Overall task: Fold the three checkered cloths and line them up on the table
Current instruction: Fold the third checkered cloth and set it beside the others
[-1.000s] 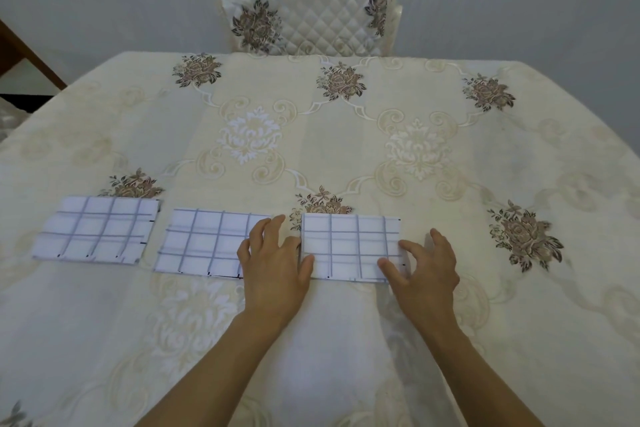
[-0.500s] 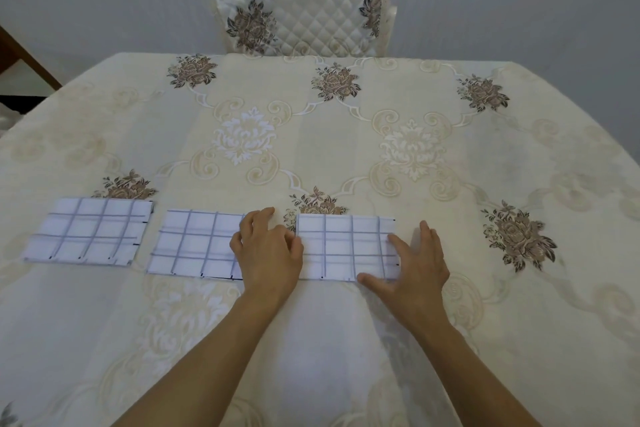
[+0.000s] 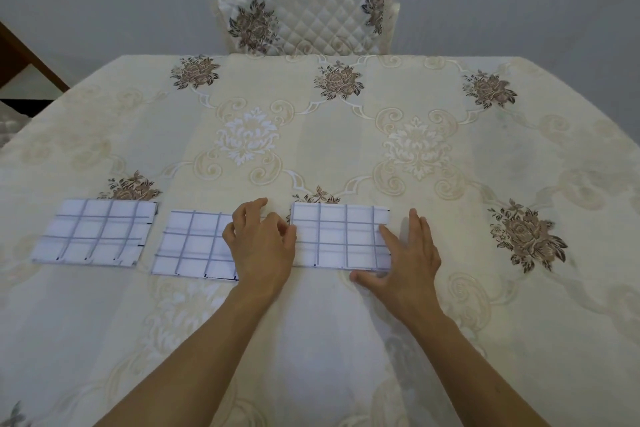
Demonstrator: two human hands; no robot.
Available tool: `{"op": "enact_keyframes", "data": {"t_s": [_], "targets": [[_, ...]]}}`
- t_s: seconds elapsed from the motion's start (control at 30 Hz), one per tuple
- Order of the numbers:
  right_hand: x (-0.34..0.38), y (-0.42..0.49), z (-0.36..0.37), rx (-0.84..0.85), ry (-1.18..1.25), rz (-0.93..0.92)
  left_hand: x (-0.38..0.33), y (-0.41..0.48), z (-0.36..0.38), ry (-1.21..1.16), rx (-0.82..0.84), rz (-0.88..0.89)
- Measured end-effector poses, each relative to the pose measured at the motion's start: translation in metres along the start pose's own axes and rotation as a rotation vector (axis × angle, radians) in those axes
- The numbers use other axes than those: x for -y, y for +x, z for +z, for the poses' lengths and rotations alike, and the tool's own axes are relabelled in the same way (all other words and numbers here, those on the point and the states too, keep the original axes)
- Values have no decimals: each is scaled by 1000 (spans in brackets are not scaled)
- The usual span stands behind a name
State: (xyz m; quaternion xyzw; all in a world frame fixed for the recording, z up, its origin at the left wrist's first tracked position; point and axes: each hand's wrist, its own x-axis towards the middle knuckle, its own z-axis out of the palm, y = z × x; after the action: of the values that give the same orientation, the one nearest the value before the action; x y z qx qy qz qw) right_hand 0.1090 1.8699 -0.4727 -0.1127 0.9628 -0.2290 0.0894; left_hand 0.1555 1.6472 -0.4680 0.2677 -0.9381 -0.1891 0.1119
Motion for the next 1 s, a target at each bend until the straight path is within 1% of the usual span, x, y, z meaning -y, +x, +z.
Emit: {"op": "enact_keyframes", "data": {"t_s": [0.07,0.2,0.27,0.4,0.47,0.57,0.63,0.73,0.87,1.0], "targets": [[1,-5,2,-18,-7,-26,3,-5,-4,63,-8,70],[6,-16,10,-60,-57,-85,9,-27,-9,277,46,329],[8,-20,11,-51,-70,-51,18,-34,-11,339,77,357],[8,-25,10,5,-136,-23,32,-43,-17,399,104,302],[10,-29,9,32,-159,-22,36,-48,-23,406,106,309],[23,-40,8,21,-93,-15,43,-54,-42,379,114,323],[37,-47,6,15,-42,-11,52,-55,-61,320,88,261],[57,-57,5,-25,-17,-25,80,-48,-84,304,171,127],[81,-71,14,-85,9,-27,133,-36,-108,311,141,88],[107,-82,41,-82,31,-35,169,-31,-119,319,197,37]]}}
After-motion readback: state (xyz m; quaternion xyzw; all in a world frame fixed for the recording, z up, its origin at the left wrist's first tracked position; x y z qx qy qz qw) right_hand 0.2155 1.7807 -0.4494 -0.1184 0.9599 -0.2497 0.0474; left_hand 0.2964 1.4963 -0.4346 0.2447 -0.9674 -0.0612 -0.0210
